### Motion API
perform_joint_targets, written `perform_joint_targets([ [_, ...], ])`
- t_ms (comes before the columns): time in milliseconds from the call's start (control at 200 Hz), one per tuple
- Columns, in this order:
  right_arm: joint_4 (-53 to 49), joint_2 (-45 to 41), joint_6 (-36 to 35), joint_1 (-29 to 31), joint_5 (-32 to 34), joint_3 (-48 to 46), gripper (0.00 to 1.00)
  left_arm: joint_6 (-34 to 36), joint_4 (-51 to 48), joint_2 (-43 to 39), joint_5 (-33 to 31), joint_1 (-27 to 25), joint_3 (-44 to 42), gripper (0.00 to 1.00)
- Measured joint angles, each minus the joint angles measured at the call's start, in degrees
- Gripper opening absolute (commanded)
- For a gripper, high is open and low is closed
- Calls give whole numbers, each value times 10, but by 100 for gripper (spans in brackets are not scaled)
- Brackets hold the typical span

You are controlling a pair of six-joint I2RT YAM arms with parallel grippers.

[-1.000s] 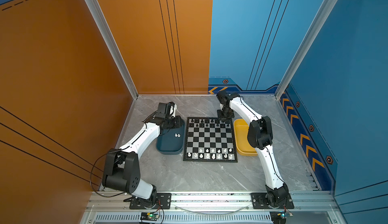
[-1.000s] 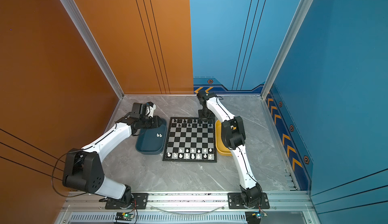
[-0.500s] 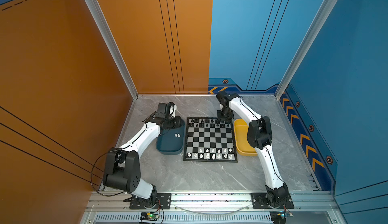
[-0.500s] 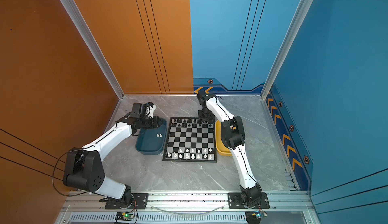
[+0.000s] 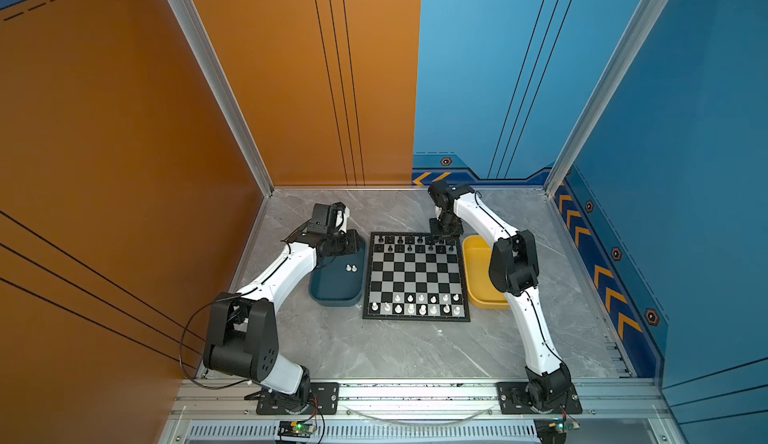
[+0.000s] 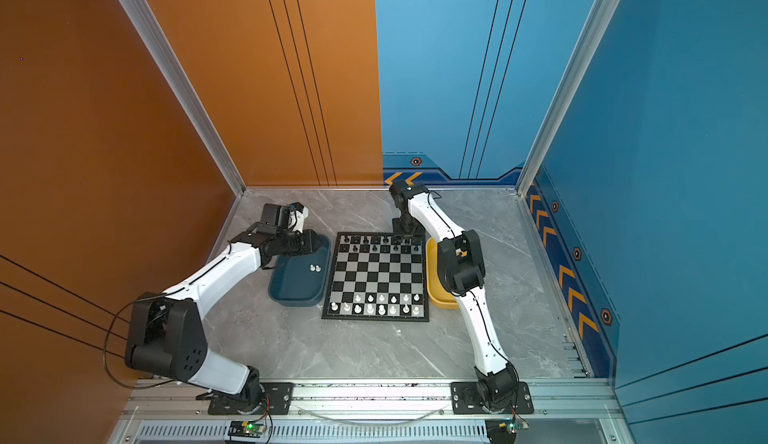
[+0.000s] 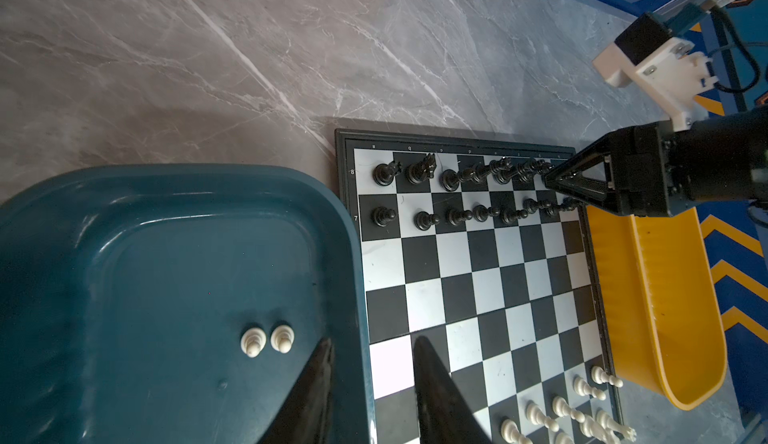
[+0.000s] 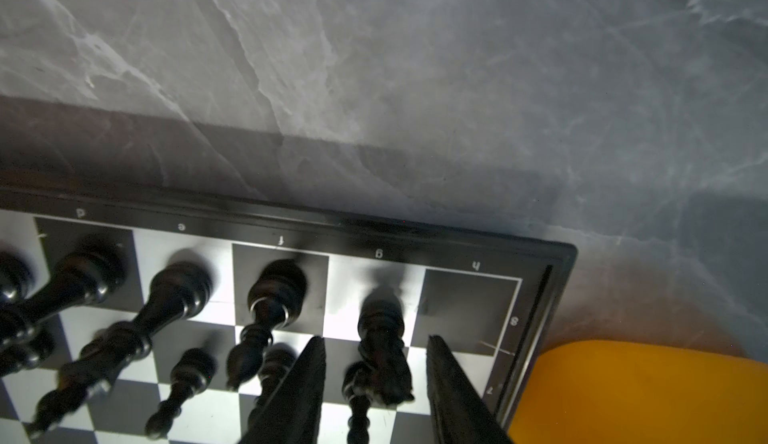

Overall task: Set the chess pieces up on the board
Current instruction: 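Return the right gripper over the yellow tray while the left moves over the teal tray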

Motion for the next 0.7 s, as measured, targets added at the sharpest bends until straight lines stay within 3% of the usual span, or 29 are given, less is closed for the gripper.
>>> perform_joint_targets([
  [155, 0, -42, -3, -4, 6, -15, 45, 0, -1, -1, 0, 0, 0, 35],
  [355, 14, -212, -7, -29, 31, -79, 43, 7, -43, -6, -19, 0, 10, 37],
  [531, 63, -373, -6, -51, 50, -194, 41, 7, -106, 1, -67, 0, 40, 37],
  [701, 107, -437, 0, -59, 48, -322, 39, 6, -141, 16, -90, 0, 40, 37],
])
